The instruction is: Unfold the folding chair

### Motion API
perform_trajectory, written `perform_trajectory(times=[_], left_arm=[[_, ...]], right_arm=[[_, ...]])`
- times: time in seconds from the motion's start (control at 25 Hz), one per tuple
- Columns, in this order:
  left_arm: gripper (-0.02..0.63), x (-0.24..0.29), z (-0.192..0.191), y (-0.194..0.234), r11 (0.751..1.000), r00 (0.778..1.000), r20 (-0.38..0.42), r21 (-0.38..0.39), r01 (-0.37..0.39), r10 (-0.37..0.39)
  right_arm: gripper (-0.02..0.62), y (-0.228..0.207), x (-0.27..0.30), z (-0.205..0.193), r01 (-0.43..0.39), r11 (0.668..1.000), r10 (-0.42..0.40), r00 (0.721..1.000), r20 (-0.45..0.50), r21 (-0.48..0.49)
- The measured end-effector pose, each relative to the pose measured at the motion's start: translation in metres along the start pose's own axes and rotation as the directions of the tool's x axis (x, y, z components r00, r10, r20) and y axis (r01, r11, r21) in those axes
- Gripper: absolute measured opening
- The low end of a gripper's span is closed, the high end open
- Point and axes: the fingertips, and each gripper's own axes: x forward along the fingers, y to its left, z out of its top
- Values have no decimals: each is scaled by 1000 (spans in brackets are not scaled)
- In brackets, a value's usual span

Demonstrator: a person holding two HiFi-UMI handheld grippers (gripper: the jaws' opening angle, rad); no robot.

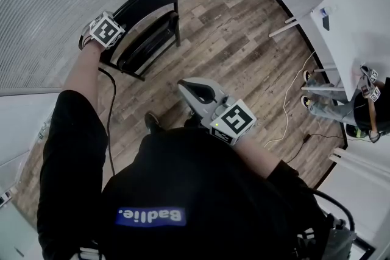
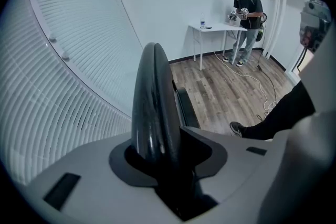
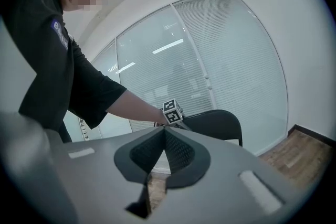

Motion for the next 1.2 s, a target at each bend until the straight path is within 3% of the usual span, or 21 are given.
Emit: perform_trajectory(times=[1.2], left_arm=[[126,-4,4,-2,1000,1000,2,-3,-11,11]], right_arm=[[3,-36,14,-36,55,995,-51,997,-57,79]])
